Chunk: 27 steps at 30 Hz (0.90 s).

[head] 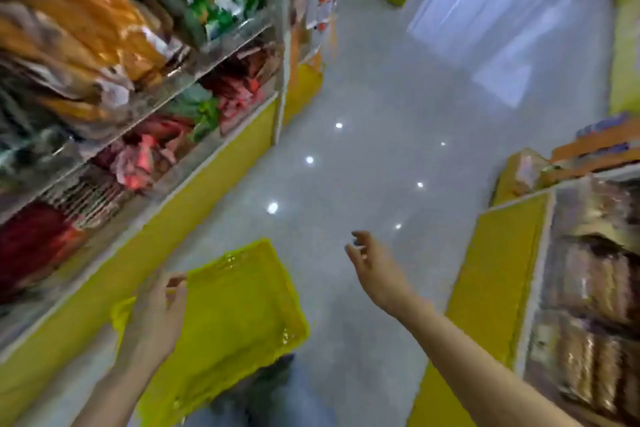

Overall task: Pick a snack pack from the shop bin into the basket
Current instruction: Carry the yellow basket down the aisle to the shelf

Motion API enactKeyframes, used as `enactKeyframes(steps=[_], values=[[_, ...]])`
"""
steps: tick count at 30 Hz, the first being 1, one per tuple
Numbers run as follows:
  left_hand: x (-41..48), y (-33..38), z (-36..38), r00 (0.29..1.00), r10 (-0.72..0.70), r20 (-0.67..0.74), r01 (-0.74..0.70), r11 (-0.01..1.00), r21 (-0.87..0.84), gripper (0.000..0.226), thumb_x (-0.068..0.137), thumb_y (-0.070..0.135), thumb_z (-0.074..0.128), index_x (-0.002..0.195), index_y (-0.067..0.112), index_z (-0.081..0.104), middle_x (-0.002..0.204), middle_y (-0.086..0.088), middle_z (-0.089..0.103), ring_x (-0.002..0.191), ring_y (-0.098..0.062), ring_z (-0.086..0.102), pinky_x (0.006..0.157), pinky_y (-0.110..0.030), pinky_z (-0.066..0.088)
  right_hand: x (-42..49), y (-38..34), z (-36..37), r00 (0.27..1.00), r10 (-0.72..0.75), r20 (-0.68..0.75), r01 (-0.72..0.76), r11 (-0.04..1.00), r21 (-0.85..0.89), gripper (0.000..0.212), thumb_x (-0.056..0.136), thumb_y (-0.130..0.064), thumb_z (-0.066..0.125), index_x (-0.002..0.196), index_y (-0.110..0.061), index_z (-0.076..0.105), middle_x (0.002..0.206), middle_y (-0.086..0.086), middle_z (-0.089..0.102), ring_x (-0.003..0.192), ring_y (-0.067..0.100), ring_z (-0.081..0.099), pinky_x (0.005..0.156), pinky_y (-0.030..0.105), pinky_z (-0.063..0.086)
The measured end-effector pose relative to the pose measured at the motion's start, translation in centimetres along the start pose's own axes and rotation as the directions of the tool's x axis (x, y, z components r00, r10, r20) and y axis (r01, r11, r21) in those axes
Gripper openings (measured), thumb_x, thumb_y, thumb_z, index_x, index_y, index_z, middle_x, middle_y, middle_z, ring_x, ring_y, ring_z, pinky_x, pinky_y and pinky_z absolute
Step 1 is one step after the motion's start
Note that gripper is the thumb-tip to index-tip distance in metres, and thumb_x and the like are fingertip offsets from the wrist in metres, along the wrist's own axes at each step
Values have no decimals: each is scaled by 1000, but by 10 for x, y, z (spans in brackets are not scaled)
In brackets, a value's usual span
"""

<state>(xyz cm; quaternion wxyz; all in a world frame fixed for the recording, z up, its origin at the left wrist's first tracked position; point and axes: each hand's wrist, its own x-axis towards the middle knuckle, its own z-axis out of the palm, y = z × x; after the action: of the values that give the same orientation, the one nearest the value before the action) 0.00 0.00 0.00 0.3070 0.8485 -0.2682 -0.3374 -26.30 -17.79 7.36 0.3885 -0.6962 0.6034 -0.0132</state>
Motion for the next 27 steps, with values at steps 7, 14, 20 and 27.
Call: enactKeyframes(steps=[7, 14, 20, 27], values=[[13, -195, 47, 898, -437, -49, 435, 867, 241, 28, 90, -1, 51, 113, -16, 54, 113, -41, 52, 107, -51, 50, 91, -51, 39, 78, 71, 180, 929, 126, 348, 3, 938, -348, 52, 98, -30, 41, 141, -2, 31, 144, 18, 36, 133, 29, 36, 104, 29, 27], [49, -335, 86, 760, -614, -213, 647, 745, 160, 36, 89, 4, 52, 118, -17, 45, 118, -42, 47, 110, -53, 45, 92, -55, 37, 143, 144, 315, 923, 266, 277, -135, 900, -413, 64, 96, -27, 48, 142, 6, 19, 145, 24, 32, 134, 36, 33, 105, 36, 26], [58, -373, 106, 683, -715, -150, 714, 696, -70, 42, 96, 24, 45, 122, -10, 45, 123, -34, 51, 113, -47, 48, 91, -45, 37, 163, 172, 352, 894, 427, 137, -397, 895, -203, 46, 98, -32, 42, 120, 8, 48, 123, 29, 54, 114, 40, 51, 87, 38, 40], [16, -350, 71, 681, -705, -199, 693, 708, -137, 46, 97, 32, 43, 116, -9, 49, 118, -33, 52, 110, -45, 48, 88, -45, 37, 140, 134, 320, 889, 429, 161, -425, 903, -64, 58, 98, -45, 31, 120, 5, 51, 122, 25, 56, 112, 37, 54, 97, 46, 43]])
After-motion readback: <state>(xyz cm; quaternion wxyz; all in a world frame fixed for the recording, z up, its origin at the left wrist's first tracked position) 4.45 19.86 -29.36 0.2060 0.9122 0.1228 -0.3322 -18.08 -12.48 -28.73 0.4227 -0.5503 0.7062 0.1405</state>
